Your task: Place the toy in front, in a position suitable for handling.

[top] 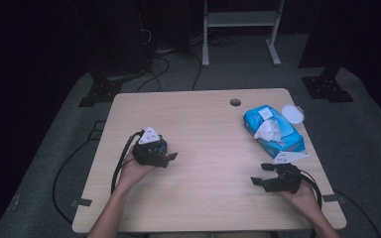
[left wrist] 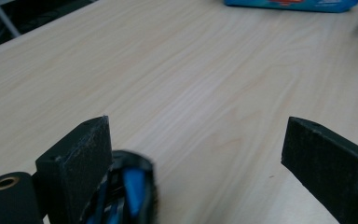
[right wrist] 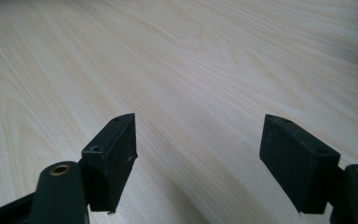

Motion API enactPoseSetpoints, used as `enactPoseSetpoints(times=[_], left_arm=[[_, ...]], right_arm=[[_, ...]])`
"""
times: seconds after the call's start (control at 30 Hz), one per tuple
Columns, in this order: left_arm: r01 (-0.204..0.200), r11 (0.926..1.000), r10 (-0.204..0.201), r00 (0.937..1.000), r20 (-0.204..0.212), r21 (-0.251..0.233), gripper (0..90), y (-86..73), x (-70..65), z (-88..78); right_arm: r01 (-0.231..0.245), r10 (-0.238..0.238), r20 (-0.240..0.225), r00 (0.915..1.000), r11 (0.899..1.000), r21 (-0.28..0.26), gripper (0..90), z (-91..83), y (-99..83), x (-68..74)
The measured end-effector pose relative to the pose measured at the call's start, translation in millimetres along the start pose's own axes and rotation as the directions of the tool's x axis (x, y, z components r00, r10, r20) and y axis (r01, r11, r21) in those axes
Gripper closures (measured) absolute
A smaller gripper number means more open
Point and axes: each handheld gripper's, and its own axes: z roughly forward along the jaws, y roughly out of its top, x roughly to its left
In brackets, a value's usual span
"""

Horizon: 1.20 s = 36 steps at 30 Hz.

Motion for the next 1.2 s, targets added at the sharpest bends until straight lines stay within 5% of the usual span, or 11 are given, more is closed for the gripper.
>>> enactPoseSetpoints(times=[0.27, 0.5, 1.2], left_arm=[[0.025, 0.9981, -0.022, 0.9975, -0.067, 0.056, 8.1, -12.4, 31.6, -14.3], [0.06, 0.9895, -0.052, 0.9965, -0.066, 0.132, 8.1, -29.7, 46.6, -11.6], [0.07, 0.9607, -0.062, 0.9974, -0.036, 0.269, 8.6, -48.8, 51.5, 7.6]], right_arm=[[0.003, -0.003, -0.004, 1.0, 1.0, 0.005, 26.2, 0.4, 0.8, 2.6], [0.006, -0.006, -0.005, 1.0, 1.0, 0.01, 26.2, 0.4, 0.7, 3.3], [0.027, -0.027, -0.023, 0.9994, 1.0, 0.011, 26.2, -0.1, 0.8, 6.1]])
